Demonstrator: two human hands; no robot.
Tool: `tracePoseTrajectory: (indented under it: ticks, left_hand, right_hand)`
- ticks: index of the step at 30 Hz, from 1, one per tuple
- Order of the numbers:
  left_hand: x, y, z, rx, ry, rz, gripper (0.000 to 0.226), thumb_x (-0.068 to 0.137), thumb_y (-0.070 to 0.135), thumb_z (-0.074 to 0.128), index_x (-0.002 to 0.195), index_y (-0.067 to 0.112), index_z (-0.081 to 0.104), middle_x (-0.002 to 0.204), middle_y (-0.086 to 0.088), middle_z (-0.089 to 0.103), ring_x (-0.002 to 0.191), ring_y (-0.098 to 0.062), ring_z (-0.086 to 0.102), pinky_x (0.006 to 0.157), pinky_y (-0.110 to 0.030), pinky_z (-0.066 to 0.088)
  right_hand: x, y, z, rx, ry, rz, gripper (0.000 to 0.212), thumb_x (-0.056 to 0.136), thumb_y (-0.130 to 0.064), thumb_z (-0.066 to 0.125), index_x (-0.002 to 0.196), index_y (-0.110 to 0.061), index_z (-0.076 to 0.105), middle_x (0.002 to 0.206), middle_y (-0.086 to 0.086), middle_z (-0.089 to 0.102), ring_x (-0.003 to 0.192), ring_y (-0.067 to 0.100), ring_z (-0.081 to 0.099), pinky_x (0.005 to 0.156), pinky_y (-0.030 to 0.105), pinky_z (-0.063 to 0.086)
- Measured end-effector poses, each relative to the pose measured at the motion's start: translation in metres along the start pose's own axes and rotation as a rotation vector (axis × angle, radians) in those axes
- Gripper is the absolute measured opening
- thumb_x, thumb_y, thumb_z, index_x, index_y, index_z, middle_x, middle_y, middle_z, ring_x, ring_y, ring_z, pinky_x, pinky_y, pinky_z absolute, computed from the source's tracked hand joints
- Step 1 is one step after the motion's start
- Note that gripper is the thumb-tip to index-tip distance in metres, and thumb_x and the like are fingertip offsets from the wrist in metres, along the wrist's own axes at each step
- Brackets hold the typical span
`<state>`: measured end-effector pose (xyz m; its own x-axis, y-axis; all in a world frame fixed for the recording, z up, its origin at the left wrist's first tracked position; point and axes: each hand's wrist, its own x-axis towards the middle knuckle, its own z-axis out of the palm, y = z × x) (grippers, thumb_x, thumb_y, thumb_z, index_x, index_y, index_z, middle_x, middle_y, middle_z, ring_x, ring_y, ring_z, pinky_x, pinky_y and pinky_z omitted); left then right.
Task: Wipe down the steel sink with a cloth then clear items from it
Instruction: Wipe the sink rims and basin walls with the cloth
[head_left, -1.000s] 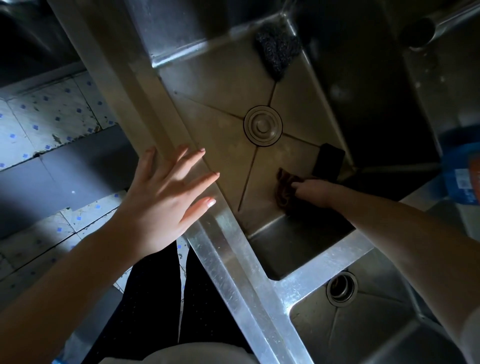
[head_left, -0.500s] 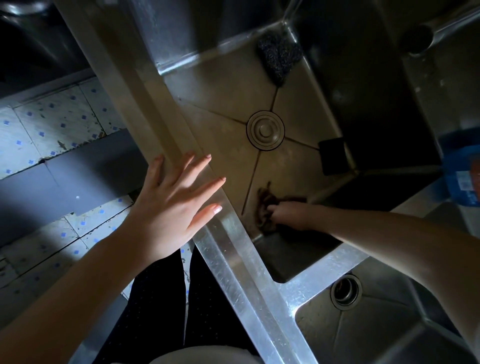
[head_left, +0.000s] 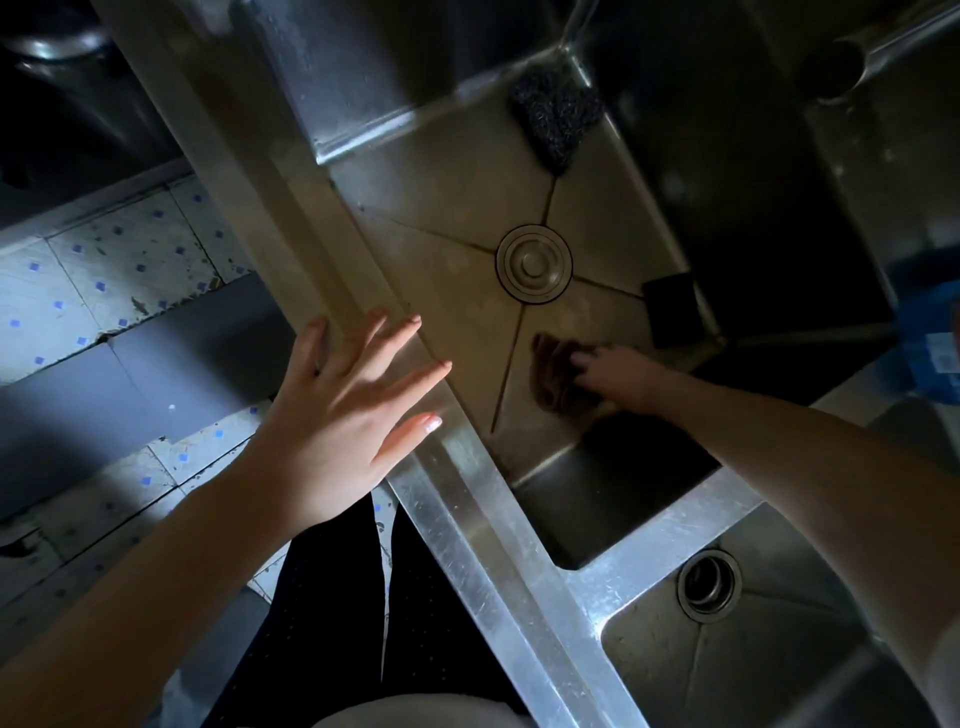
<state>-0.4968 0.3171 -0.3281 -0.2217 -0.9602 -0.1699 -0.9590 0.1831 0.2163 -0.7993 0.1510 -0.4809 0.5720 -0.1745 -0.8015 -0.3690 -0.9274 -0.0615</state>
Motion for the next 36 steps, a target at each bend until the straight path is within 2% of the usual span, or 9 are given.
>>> tracePoseTrajectory:
  ticks: [3,6,10,16,18,21,25,30,36]
  left_hand:
    - [0.003,-0.001,0.001,0.003,-0.001,0.004,0.046,0.093,0.044,0.037,0.123,0.020,0.062,0.139,-0.016,0.047,0.124,-0.035,0.048,0.098,-0.058,0.031]
    - [0.006,-0.002,0.002,0.003,-0.009,0.011,0.046,0.093,0.044,0.037,0.122,0.020,0.062,0.140,-0.016,0.046,0.125,-0.036,0.048,0.097,-0.057,0.032]
    - [0.009,-0.003,0.002,0.010,-0.007,0.019,0.046,0.093,0.044,0.036,0.121,0.019,0.063,0.138,-0.017,0.048,0.125,-0.036,0.048,0.095,-0.057,0.033]
    - [0.011,-0.004,0.001,0.003,0.011,0.021,0.044,0.093,0.042,0.038,0.118,0.018,0.065,0.136,-0.017,0.050,0.124,-0.036,0.049,0.094,-0.057,0.035]
    - [0.011,-0.003,0.000,-0.003,0.015,0.021,0.044,0.093,0.042,0.038,0.118,0.018,0.065,0.136,-0.018,0.051,0.123,-0.036,0.050,0.093,-0.057,0.035]
    - [0.011,-0.003,0.000,-0.013,0.028,0.023,0.043,0.092,0.041,0.040,0.118,0.018,0.066,0.135,-0.018,0.051,0.122,-0.035,0.051,0.092,-0.057,0.036]
    - [0.011,-0.005,0.000,-0.022,0.056,0.023,0.042,0.091,0.040,0.042,0.118,0.018,0.066,0.136,-0.017,0.051,0.123,-0.034,0.051,0.092,-0.057,0.037]
    - [0.010,-0.010,0.002,-0.033,0.049,-0.017,0.045,0.090,0.041,0.042,0.123,0.018,0.062,0.140,-0.018,0.046,0.125,-0.037,0.048,0.096,-0.060,0.033]
    - [0.011,-0.020,0.001,-0.012,0.049,0.005,0.044,0.092,0.043,0.041,0.124,0.020,0.061,0.141,-0.018,0.045,0.126,-0.036,0.047,0.097,-0.060,0.033]
  right_hand:
    - [0.000,0.027,0.002,0.267,0.182,0.388,0.028,0.090,-0.018,0.052,0.118,-0.018,0.057,0.141,0.012,0.035,0.110,0.036,0.054,0.088,0.039,0.048]
    - [0.015,0.019,-0.004,0.499,0.268,0.513,0.031,0.087,-0.011,0.055,0.118,-0.014,0.060,0.137,0.017,0.037,0.106,0.042,0.056,0.094,0.044,0.046]
    - [0.028,-0.022,-0.014,0.351,0.254,0.276,0.033,0.091,-0.014,0.047,0.123,-0.014,0.057,0.131,0.016,0.042,0.105,0.038,0.053,0.095,0.042,0.044]
    - [0.034,-0.104,-0.017,0.154,0.035,-0.176,0.034,0.090,-0.017,0.051,0.124,-0.011,0.057,0.139,0.015,0.039,0.100,0.036,0.054,0.083,0.043,0.050]
    - [0.030,-0.109,-0.012,0.137,0.011,-0.211,0.030,0.089,-0.017,0.055,0.117,-0.009,0.060,0.135,0.013,0.041,0.090,0.033,0.056,0.073,0.043,0.052]
    - [0.026,-0.085,-0.009,0.212,0.072,-0.167,0.025,0.090,-0.021,0.053,0.111,-0.012,0.061,0.126,0.008,0.047,0.091,0.031,0.058,0.076,0.044,0.052]
    - [0.019,-0.037,-0.004,0.269,0.161,0.014,0.022,0.089,-0.022,0.053,0.110,-0.017,0.060,0.125,0.008,0.046,0.092,0.033,0.061,0.075,0.038,0.048]
    - [0.012,-0.004,0.011,0.570,0.287,0.561,0.026,0.086,-0.008,0.056,0.112,-0.009,0.057,0.125,0.014,0.045,0.096,0.041,0.059,0.079,0.040,0.046]
    - [0.008,0.003,0.022,0.591,0.128,0.710,0.036,0.083,-0.005,0.060,0.116,-0.008,0.048,0.131,0.019,0.038,0.103,0.045,0.057,0.090,0.044,0.046]
